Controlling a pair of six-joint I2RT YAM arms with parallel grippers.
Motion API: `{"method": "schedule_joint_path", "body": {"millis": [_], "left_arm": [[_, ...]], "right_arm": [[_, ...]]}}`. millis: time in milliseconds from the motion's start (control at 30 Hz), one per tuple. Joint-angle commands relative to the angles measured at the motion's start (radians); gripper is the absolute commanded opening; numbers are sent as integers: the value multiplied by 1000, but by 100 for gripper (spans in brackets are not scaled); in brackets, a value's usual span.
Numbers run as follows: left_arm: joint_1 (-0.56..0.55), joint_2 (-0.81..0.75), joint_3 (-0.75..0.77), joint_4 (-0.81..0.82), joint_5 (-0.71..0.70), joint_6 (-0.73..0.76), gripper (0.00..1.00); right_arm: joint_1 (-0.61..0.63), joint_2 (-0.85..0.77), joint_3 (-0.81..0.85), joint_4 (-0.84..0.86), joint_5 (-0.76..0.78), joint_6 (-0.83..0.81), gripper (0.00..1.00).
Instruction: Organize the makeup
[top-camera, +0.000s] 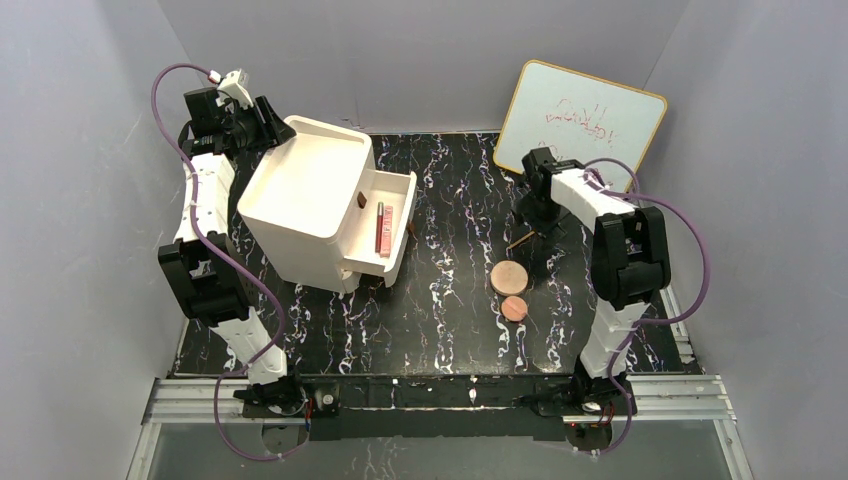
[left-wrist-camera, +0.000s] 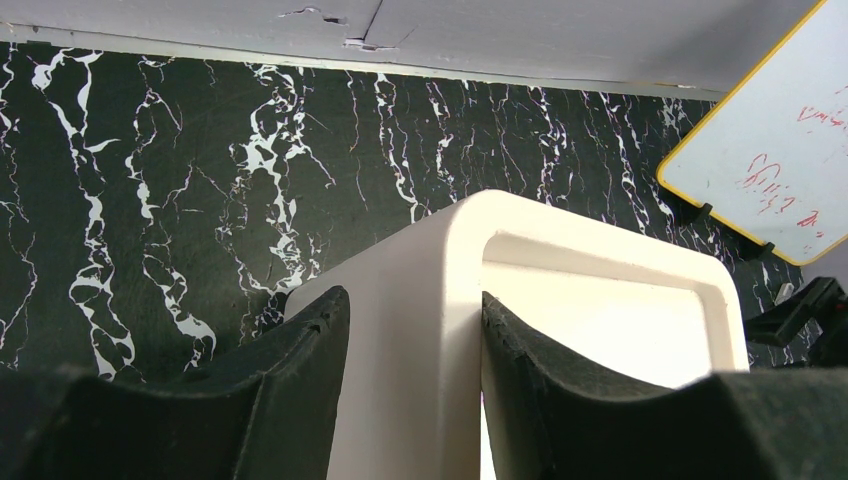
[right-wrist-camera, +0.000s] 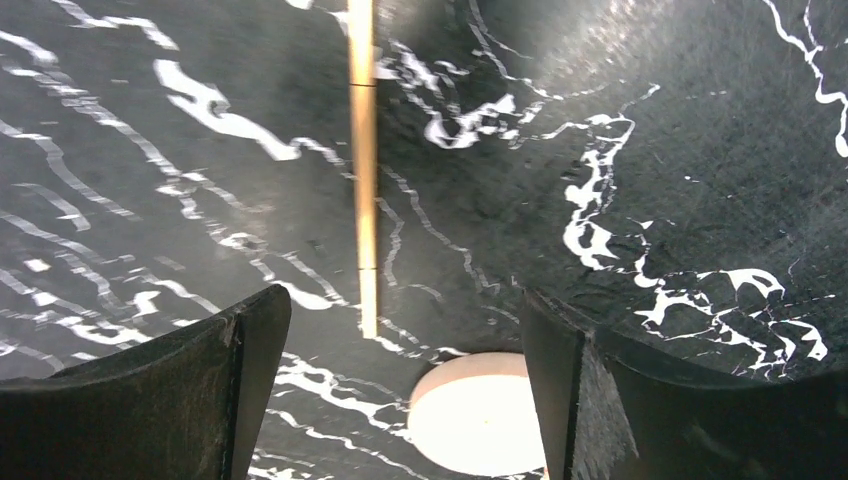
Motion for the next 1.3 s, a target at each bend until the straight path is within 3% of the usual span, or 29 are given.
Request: {"method": "schedule_joint_path", "body": {"millis": [0,333,533,767,1167,1267], "left_arm": [[-19,28,-1,-79,17,1,47],[-19,33,2,-80,22,-2,47],[-19,32,0,-80,18,-2,47],[-19,34,-1,-81,16,-1,47],[-19,34,0,-79,12,1,47],[-18,34,0,-80,14,1,47]], "right_arm": [[-21,-83,-109,141,-48,1,90],[-28,-42,-142,210,-50,-24,86],[-32,10,-110,209,-52,-30,71],[-39,54,-100,207,-56,-33,64],[-52,112,-91,215,-84,-49,20],[-58,129,-88,214,-102,-58,1]]}}
